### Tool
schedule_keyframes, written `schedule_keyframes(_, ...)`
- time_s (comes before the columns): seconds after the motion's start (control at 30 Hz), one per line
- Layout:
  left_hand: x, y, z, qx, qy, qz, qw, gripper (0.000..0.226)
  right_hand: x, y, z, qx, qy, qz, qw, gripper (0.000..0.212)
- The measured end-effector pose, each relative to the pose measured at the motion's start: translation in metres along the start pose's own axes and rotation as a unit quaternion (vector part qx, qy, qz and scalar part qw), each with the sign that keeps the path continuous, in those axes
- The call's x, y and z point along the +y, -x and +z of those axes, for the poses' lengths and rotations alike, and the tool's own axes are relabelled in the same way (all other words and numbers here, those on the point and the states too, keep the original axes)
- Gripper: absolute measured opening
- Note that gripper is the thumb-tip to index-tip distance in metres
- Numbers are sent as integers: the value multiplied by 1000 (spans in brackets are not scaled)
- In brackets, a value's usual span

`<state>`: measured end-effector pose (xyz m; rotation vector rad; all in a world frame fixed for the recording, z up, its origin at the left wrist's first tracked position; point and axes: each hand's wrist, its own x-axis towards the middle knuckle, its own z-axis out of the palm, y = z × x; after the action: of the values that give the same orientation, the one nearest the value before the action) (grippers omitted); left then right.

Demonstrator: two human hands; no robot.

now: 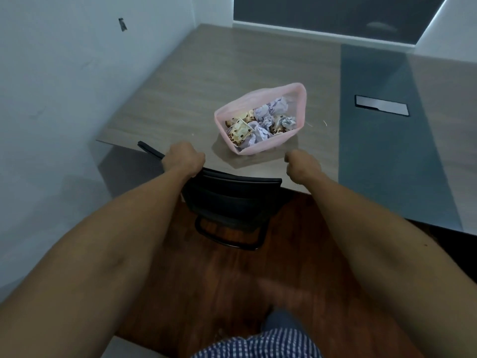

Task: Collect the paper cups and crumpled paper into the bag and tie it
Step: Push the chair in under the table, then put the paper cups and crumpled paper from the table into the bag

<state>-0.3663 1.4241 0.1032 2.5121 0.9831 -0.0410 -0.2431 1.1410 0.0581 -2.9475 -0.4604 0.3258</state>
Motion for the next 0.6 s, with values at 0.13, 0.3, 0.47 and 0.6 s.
schedule_keyframes(0.13,23,-11,10,-16,19,93,995,26,1,-12,-24,58,-49,4,997,24)
schedule_keyframes(0.3,56,-40,28,-25,80,150,985,18,10,-55,-48,94,-86,-4,992,32)
schedule_keyframes(0.47,80,-91,53,-13,79,145,986,30,31,-123,-51,109,-122,-15,986,37)
schedule_keyframes(0.6,96,-130,76,-21,74,116,990,34,52,-176,-45,97,-150,-16,984,41)
